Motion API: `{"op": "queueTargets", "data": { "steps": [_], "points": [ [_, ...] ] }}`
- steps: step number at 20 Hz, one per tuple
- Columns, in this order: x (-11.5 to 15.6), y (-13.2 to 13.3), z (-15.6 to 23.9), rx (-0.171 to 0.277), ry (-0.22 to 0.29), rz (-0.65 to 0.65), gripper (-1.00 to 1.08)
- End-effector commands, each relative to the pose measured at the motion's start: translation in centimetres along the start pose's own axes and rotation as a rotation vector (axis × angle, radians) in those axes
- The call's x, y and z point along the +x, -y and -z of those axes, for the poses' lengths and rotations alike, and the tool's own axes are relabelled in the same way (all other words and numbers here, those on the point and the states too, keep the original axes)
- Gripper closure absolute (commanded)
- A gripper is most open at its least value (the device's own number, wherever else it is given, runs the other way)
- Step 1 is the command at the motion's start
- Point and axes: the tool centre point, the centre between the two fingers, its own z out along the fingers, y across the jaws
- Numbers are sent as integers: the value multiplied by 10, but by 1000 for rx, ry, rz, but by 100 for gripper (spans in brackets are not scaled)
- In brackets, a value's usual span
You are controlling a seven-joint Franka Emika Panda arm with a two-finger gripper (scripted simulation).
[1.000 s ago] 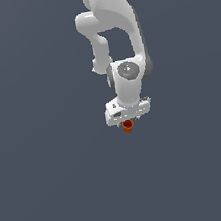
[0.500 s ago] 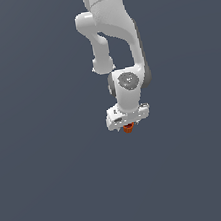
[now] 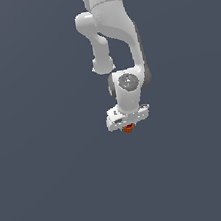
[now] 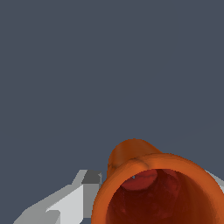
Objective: Pick up the object and move it to a goal position.
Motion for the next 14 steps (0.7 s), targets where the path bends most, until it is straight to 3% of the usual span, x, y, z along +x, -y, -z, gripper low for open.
{"op": "queueTargets", "data": {
  "steps": [1, 8, 14],
  "points": [
    [0, 0, -1, 0, 1, 0, 108],
    [2, -6, 2, 0, 0, 0, 108],
    [14, -33, 11, 0, 0, 0, 108]
  ]
}}
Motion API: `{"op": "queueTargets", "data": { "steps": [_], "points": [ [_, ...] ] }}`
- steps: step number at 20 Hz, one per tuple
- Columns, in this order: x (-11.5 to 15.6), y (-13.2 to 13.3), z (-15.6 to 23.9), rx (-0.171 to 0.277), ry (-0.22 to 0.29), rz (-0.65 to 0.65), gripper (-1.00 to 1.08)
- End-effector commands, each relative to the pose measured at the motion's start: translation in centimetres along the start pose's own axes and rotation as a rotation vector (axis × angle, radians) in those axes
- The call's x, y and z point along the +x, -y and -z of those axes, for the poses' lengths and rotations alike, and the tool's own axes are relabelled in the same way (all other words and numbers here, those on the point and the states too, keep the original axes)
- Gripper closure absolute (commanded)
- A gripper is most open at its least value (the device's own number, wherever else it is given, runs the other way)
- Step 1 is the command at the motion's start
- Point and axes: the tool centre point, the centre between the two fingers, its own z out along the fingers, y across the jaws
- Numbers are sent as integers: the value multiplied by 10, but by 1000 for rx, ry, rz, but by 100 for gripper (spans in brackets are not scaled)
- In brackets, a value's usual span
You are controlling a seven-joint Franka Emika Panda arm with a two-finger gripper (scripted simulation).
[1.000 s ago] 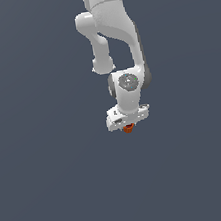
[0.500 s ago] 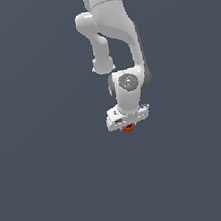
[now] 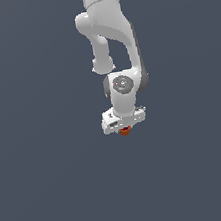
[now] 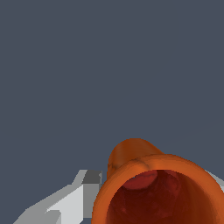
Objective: Pick up the object and move it to a goal position.
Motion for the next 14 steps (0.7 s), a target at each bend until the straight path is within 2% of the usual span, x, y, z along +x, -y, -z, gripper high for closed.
{"op": "queueTargets", "data": {
  "steps": [1, 14],
  "points": [
    [6, -15, 5, 0, -1, -1, 108],
    [51, -114, 38, 0, -1, -1, 108]
  ]
}}
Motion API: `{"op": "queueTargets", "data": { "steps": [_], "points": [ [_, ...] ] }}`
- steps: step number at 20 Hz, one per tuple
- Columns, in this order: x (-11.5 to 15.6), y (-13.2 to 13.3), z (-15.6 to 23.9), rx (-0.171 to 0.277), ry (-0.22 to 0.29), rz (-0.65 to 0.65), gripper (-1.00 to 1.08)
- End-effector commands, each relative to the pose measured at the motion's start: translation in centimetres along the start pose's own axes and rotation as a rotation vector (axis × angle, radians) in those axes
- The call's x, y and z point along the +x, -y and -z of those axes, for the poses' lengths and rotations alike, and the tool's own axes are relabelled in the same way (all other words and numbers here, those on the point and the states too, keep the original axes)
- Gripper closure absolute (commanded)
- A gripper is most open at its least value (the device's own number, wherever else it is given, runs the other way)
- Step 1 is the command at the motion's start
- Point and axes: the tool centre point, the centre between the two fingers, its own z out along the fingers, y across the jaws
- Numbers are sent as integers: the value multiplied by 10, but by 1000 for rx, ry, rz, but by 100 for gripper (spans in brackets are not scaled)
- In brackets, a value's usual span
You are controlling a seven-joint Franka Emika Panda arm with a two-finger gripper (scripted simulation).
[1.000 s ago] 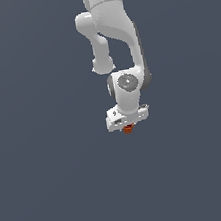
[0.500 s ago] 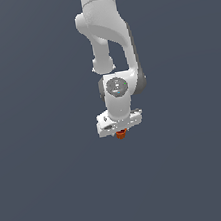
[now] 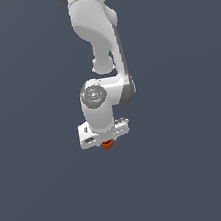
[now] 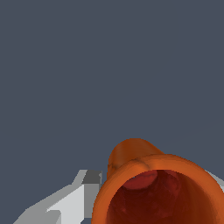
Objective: Pick up the object and move it to a goal position.
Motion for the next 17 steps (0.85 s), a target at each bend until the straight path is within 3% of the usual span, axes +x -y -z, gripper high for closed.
{"op": "queueTargets", "data": {
  "steps": [1, 9, 17],
  "points": [
    [8, -16, 6, 0, 0, 1, 108],
    [24, -47, 16, 0, 0, 1, 108],
    [29, -55, 18, 0, 0, 1, 108]
  ]
}}
